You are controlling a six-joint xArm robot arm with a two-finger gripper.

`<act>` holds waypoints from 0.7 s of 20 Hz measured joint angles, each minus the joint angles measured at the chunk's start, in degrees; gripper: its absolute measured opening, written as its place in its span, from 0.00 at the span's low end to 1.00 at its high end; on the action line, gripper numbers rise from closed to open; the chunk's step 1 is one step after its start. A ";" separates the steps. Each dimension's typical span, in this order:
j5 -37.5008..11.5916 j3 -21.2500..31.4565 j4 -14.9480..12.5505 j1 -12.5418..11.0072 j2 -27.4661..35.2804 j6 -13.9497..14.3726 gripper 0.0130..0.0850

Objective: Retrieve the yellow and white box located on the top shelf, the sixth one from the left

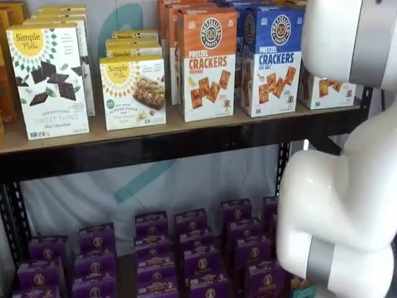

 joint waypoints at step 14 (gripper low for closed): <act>-14.91 -0.95 -7.40 5.45 3.60 -3.80 1.00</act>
